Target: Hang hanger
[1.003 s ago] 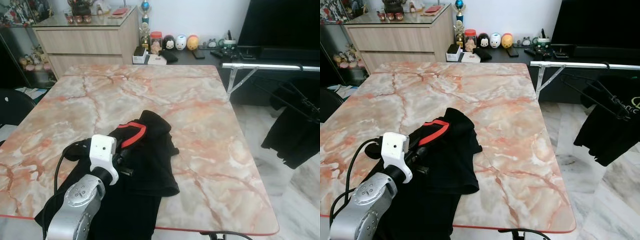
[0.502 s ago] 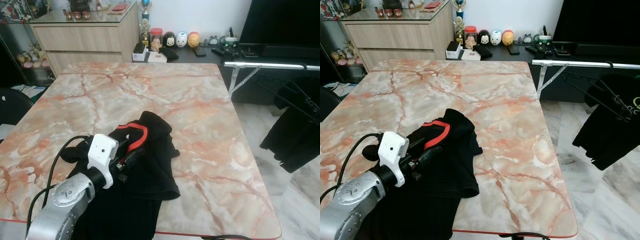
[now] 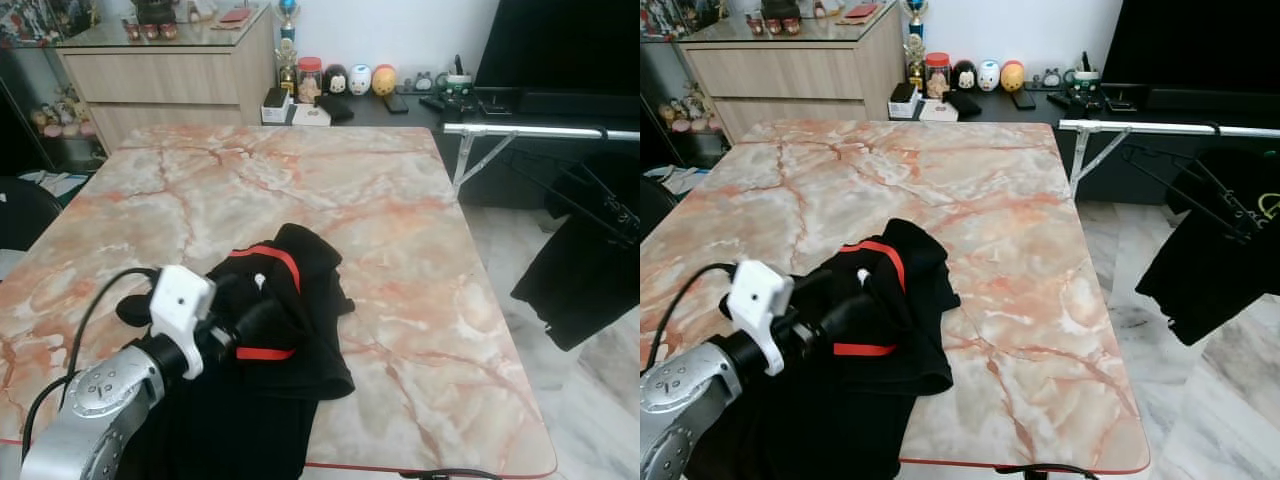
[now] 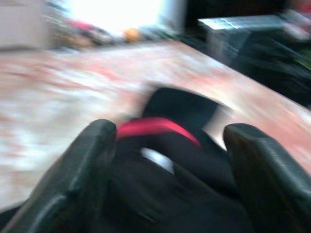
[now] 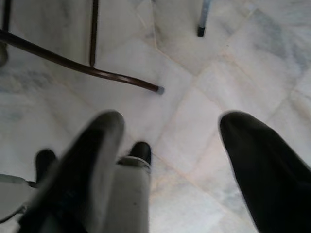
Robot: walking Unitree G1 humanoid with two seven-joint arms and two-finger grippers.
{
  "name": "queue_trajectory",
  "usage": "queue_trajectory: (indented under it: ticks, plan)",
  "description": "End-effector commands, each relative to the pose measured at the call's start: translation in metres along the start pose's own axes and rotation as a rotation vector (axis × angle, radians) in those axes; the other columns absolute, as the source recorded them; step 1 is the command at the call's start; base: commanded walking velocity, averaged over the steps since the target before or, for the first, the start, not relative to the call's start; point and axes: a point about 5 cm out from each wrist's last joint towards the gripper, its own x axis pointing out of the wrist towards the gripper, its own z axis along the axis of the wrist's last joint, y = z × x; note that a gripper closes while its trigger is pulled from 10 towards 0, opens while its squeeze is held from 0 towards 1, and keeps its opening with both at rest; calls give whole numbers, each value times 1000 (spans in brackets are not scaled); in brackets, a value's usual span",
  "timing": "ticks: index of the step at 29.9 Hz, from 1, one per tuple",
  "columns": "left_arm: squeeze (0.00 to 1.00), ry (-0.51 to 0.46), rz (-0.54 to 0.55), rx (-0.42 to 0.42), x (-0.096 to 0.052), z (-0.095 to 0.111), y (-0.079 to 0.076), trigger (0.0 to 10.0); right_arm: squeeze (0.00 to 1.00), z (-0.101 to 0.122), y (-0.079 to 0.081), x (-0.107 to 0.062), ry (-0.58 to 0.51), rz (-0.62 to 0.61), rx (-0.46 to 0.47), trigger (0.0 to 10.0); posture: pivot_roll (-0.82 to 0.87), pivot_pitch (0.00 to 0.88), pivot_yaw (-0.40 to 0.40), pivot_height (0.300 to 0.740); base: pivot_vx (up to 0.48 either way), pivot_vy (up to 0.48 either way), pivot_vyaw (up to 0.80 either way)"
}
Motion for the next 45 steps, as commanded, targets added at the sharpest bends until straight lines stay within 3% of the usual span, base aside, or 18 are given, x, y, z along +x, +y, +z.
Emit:
queue_trajectory:
  ticks: [1,2,5,12,19,34,45]
  plan:
    - [0,-37,124,16,0,2,11,10000,0,2,-1,0,-22,-9,24,10000,61,0,-6,740,0,0,0]
    - [0,-62,194,-7,1,-2,11,10000,0,3,-2,0,-30,-11,28,10000,61,0,-8,740,0,0,0]
    - [0,-63,269,-2,-1,-15,5,10000,0,4,-1,0,-46,-15,33,10000,49,0,-8,740,0,0,0]
    - [0,-4,326,22,-15,-42,-5,10000,0,7,-3,-1,-91,-42,44,10000,47,0,-16,740,0,0,0]
    - [0,-24,357,39,-24,-44,2,10000,0,7,-6,-1,-96,-54,42,10000,43,0,-20,740,0,0,0]
    - [0,-57,349,36,-18,-43,-3,10000,0,6,-5,-1,-89,-47,38,10000,43,0,-18,740,-32,0,0]
    - [0,-75,358,34,-15,-41,-3,10000,0,8,-5,-1,-97,-34,1,10000,42,0,-21,740,-249,0,0]
